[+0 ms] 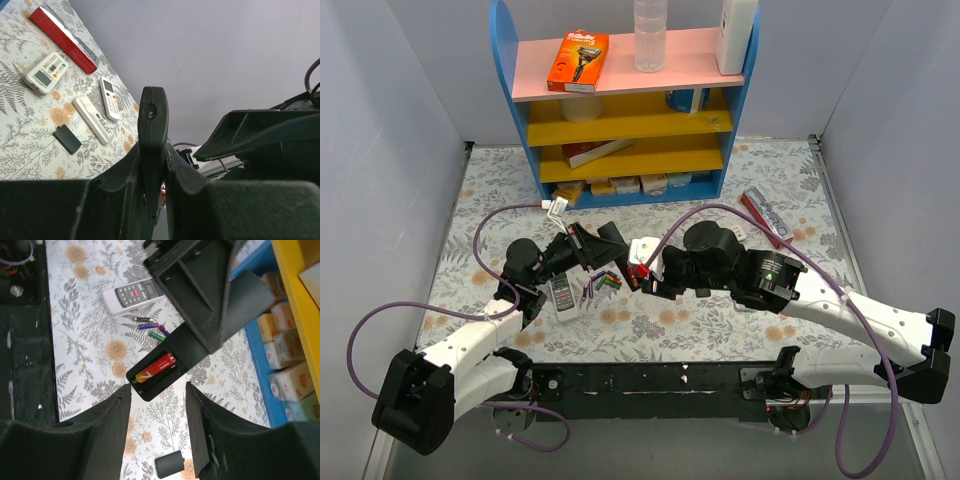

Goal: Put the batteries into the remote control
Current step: Load the battery into the remote control.

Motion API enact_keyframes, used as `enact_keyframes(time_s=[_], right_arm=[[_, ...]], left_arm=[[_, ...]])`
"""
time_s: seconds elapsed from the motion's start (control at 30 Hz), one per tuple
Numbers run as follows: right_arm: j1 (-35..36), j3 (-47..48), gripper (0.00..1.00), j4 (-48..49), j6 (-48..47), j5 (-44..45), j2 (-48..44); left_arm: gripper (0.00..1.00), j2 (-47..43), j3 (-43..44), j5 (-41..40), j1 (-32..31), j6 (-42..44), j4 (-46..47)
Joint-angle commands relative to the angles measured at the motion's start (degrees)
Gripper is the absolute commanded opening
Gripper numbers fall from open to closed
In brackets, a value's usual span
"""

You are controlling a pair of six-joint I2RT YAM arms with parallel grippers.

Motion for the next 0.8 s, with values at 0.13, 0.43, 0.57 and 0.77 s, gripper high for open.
enact_keyframes(time_s=[0.13, 0.43, 0.57, 0.77], right_arm=[[0.0, 3.9, 0.48, -3.7, -10.4, -8.6, 1.1], [0.0, 4.0, 0.37, -1.1, -11.5, -6.9, 2.3], [-0.1, 3.7, 0.29, 0.8, -11.3, -6.4, 2.7], [-0.2, 3.3, 0.29, 2.2, -11.3, -5.8, 3.7]], left_arm=[[0.00, 0.2, 5.6, 4.9, -0.1, 4.7, -5.8], [0.00, 0.7, 7.7, 8.2, -0.1, 6.7, -8.9], [0.00, 1.0, 8.4, 9.3, -0.2, 7.3, -9.7], [0.00, 1.4, 9.6, 10.6, -0.1, 8.7, -10.9]])
